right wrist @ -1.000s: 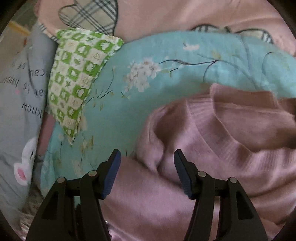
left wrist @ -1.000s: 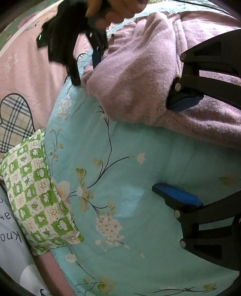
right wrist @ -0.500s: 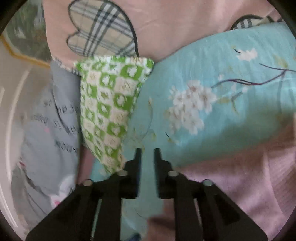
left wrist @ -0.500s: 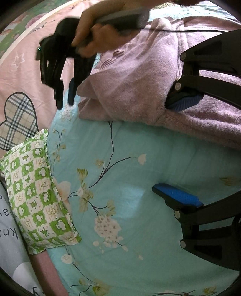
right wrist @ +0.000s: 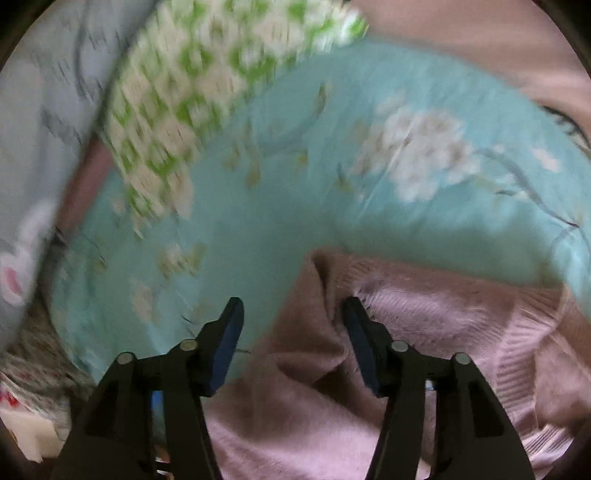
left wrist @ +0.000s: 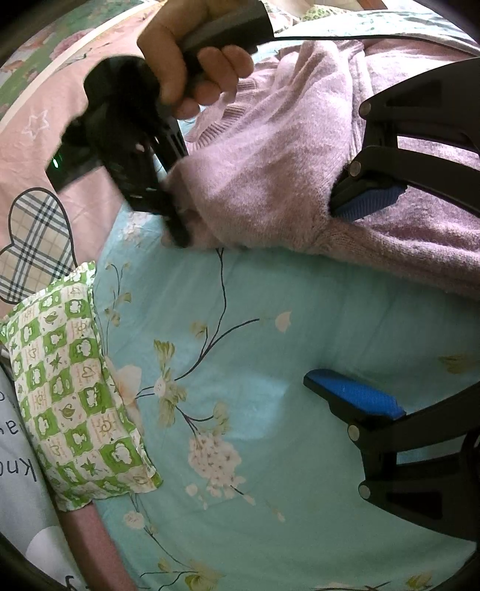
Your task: Fold small clothes
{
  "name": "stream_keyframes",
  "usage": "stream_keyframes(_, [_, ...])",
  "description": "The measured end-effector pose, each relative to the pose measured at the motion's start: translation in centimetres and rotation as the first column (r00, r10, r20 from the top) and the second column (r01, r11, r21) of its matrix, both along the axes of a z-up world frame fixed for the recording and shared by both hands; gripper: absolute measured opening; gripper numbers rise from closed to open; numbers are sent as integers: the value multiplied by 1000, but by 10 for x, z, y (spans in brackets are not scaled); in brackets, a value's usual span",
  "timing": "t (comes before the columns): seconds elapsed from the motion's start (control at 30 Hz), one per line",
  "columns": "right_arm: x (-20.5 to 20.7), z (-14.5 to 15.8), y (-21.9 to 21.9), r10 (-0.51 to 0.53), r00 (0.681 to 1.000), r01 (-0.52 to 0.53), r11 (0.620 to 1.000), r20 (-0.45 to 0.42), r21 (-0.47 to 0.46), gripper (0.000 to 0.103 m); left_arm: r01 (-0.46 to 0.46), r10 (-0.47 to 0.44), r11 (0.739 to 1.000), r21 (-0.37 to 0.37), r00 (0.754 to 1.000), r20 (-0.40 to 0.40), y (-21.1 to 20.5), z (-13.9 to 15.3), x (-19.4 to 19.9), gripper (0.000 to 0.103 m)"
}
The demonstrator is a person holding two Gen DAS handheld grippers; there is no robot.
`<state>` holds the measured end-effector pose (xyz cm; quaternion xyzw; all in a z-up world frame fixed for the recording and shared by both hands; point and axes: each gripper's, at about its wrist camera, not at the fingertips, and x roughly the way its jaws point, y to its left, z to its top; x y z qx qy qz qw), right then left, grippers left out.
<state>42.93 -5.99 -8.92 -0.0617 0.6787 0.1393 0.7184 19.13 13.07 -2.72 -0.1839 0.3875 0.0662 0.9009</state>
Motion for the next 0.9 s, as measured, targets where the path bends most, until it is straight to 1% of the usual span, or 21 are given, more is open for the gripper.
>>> stream_keyframes(0.03, [0,-3,2,16,1000,-16,1000,-6,-20,20,0,0,1000,1,1000,1,-1,0,-1,78])
stream_keyframes(0.07, [1,-3,4,23,1000,-23,1000,-8,-16,15,0,0,1000,4,1000,1,-1,0,-1,78])
stream_keyframes(0.13, [3,7,7,26,999,-28,997,29,68,12,1,-1,1000,12,1000,0,-2,0,0,76])
stream_keyframes(0.17, [5,12,7,14,998,-20,995,53,101,11,2,-2,1000,17,1000,-1,-2,0,1,76])
stream_keyframes(0.2, [7,19,5,-13,995,-2,989,96,151,11,3,-3,1000,19,1000,-2,-2,-1,2,76])
stream_keyframes(0.27, [9,21,2,-50,987,15,973,150,229,3,5,-5,1000,15,1000,-1,-1,-1,3,76])
stream_keyframes(0.3, [10,20,1,-82,980,33,966,184,257,3,5,-5,1000,11,1000,-2,0,-1,3,76])
stream_keyframes(0.33, [11,13,3,-100,973,56,976,206,209,3,6,-6,1000,9,1000,-2,1,-2,3,76])
stream_keyframes(0.37, [11,9,5,-106,973,68,981,206,180,4,7,-7,1000,3,1000,0,2,-2,3,76])
stream_keyframes(0.4, [10,4,4,-119,975,83,979,187,187,6,8,-8,1000,-10,1000,5,4,-2,2,76])
stream_keyframes(0.43, [10,3,1,-137,976,101,973,172,206,6,9,-9,1000,-24,1000,11,6,-2,1,76])
stream_keyframes(0.5, [2,15,-10,-193,965,143,955,178,260,9,13,-12,998,-60,1000,21,11,-3,0,77])
stream_keyframes(0.53, [-3,23,-19,-215,959,155,943,185,293,17,24,-22,997,-78,1000,20,13,-3,0,78])
stream_keyframes(0.57, [-13,39,-29,-244,949,169,928,199,331,35,41,-39,995,-94,999,19,15,-3,-1,78])
stream_keyframes(0.63, [-32,63,-46,-275,931,178,915,240,361,54,72,-69,987,-144,997,27,19,-2,-6,78])
stream_keyframes(0.7, [-64,96,-75,-310,908,187,902,282,390,54,114,-110,971,-212,994,27,25,-1,-11,78])
stream_keyframes(0.77, [-92,114,-97,-338,890,205,896,306,393,54,135,-133,960,-246,991,27,30,1,-16,78])
stream_keyframes(0.83, [-130,131,-132,-378,859,245,895,344,373,54,141,-140,953,-267,990,23,34,5,-21,78])
stream_keyframes(0.9, [-171,141,-168,-424,822,314,894,380,320,55,138,-140,952,-274,990,15,37,10,-22,78])
